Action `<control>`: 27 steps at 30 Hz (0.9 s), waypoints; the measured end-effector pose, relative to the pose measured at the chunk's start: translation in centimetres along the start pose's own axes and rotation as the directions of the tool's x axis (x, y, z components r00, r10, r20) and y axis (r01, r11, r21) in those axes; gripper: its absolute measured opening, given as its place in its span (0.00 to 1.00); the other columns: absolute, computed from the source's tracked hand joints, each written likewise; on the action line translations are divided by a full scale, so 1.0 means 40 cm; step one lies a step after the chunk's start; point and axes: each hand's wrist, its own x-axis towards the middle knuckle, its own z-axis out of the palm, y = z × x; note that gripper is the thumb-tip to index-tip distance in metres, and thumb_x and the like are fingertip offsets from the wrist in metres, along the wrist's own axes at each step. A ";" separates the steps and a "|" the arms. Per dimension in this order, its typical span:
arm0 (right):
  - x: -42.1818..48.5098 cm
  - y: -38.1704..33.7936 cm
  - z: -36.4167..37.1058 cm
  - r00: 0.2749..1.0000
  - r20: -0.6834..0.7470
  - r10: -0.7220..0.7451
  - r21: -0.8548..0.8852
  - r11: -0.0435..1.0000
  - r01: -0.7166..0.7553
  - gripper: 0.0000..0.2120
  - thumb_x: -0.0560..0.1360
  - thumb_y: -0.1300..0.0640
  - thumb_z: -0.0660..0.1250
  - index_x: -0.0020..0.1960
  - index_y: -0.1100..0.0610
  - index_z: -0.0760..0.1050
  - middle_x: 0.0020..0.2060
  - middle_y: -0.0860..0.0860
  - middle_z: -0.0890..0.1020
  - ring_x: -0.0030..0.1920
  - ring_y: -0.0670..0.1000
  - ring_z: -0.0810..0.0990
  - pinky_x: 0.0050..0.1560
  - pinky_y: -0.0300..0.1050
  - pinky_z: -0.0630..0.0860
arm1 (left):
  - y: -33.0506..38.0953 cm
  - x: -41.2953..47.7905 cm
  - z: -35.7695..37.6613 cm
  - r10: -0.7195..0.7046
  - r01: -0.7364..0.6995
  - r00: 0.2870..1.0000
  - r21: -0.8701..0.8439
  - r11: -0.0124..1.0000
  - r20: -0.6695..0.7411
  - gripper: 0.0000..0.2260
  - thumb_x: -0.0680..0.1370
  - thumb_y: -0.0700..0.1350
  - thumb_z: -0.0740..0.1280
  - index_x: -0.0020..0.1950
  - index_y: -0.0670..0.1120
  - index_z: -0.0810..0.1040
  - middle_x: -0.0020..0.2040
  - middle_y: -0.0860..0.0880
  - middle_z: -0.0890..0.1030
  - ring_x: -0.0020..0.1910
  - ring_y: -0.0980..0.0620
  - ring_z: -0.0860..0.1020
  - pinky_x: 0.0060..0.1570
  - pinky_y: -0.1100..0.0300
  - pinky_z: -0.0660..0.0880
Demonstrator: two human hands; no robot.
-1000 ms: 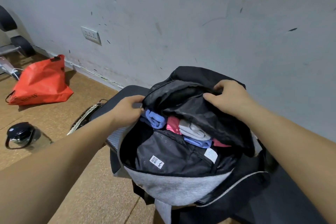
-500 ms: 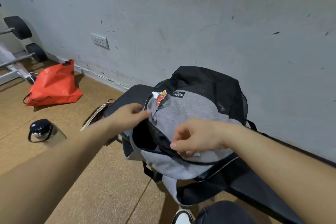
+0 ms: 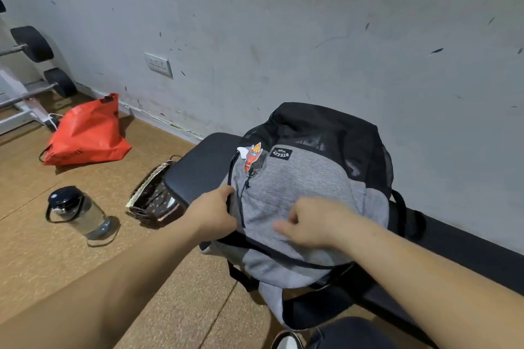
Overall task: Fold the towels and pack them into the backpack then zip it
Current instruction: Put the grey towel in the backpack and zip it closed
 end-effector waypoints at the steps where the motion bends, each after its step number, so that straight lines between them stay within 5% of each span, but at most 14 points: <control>1: 0.013 -0.003 -0.008 0.997 -0.082 -0.012 -0.004 1.000 0.011 0.23 0.79 0.32 0.59 0.43 0.51 0.78 0.42 0.46 0.80 0.51 0.54 0.80 0.55 0.51 0.78 | -0.007 0.000 -0.002 -0.006 0.006 1.000 -0.025 1.000 0.012 0.20 0.73 0.43 0.65 0.66 0.52 0.74 0.53 0.50 0.84 0.52 0.45 0.82 0.53 0.48 0.83; 4: 0.064 -0.001 0.003 0.944 -0.321 -0.074 -0.065 0.996 0.056 0.21 0.80 0.37 0.62 0.67 0.48 0.74 0.64 0.50 0.74 0.69 0.55 0.71 0.66 0.55 0.74 | -0.034 0.010 -0.020 -0.053 0.066 0.996 -0.183 0.981 0.077 0.21 0.72 0.41 0.60 0.64 0.53 0.77 0.49 0.46 0.86 0.45 0.43 0.86 0.45 0.46 0.86; 7: 0.119 0.010 0.025 0.919 -0.372 -0.134 -0.111 0.989 0.099 0.32 0.80 0.36 0.61 0.80 0.44 0.60 0.82 0.55 0.54 0.82 0.59 0.49 0.81 0.59 0.53 | -0.041 0.033 -0.050 -0.066 0.126 0.980 -0.327 0.937 0.189 0.16 0.76 0.37 0.61 0.60 0.49 0.78 0.43 0.40 0.86 0.38 0.41 0.87 0.37 0.49 0.86; 9: 0.150 0.017 0.037 0.932 -0.347 -0.108 -0.121 0.990 0.070 0.37 0.78 0.32 0.60 0.82 0.40 0.51 0.84 0.55 0.43 0.83 0.61 0.40 0.82 0.60 0.43 | -0.053 0.078 -0.066 -0.029 0.032 0.999 -0.235 0.972 0.015 0.11 0.78 0.41 0.65 0.58 0.50 0.80 0.45 0.45 0.86 0.42 0.45 0.86 0.41 0.51 0.85; 11: 0.174 0.021 0.047 0.924 -0.369 -0.100 -0.182 0.983 0.034 0.42 0.77 0.28 0.59 0.83 0.39 0.45 0.84 0.55 0.38 0.83 0.62 0.36 0.81 0.62 0.37 | -0.065 0.137 -0.074 0.046 -0.061 0.991 -0.113 0.992 -0.128 0.16 0.77 0.45 0.69 0.64 0.52 0.79 0.56 0.52 0.85 0.54 0.49 0.84 0.54 0.53 0.82; 15: 0.199 0.030 0.035 0.911 -0.399 -0.108 -0.250 0.968 0.006 0.46 0.74 0.23 0.56 0.82 0.38 0.38 0.84 0.53 0.37 0.82 0.62 0.32 0.78 0.67 0.32 | -0.062 0.241 -0.075 0.147 -0.157 0.981 -0.072 0.985 -0.127 0.26 0.76 0.42 0.70 0.74 0.54 0.74 0.68 0.53 0.81 0.63 0.49 0.80 0.61 0.57 0.76; 18: 0.209 0.041 0.031 0.912 -0.393 -0.113 -0.254 0.967 0.010 0.44 0.74 0.22 0.52 0.82 0.37 0.40 0.84 0.53 0.38 0.82 0.62 0.32 0.79 0.68 0.33 | -0.063 0.299 -0.076 0.189 -0.203 0.967 -0.066 0.977 -0.169 0.27 0.76 0.37 0.65 0.73 0.55 0.77 0.66 0.52 0.83 0.66 0.49 0.80 0.65 0.54 0.77; 22: 0.230 0.022 0.023 0.862 -0.463 -0.208 -0.288 0.954 0.076 0.40 0.74 0.22 0.45 0.82 0.35 0.46 0.85 0.53 0.41 0.83 0.63 0.35 0.79 0.71 0.36 | -0.071 0.356 -0.080 0.236 -0.244 0.960 -0.037 0.969 -0.150 0.20 0.77 0.45 0.70 0.67 0.61 0.81 0.60 0.56 0.85 0.60 0.54 0.82 0.60 0.55 0.79; 27: 0.283 -0.035 0.027 0.922 -0.369 -0.116 -0.221 0.975 0.035 0.42 0.70 0.17 0.43 0.81 0.30 0.43 0.85 0.49 0.49 0.83 0.64 0.40 0.77 0.73 0.33 | -0.073 0.417 -0.079 0.246 -0.248 0.957 0.003 0.969 -0.154 0.12 0.75 0.50 0.73 0.58 0.56 0.86 0.53 0.55 0.87 0.54 0.53 0.84 0.56 0.53 0.82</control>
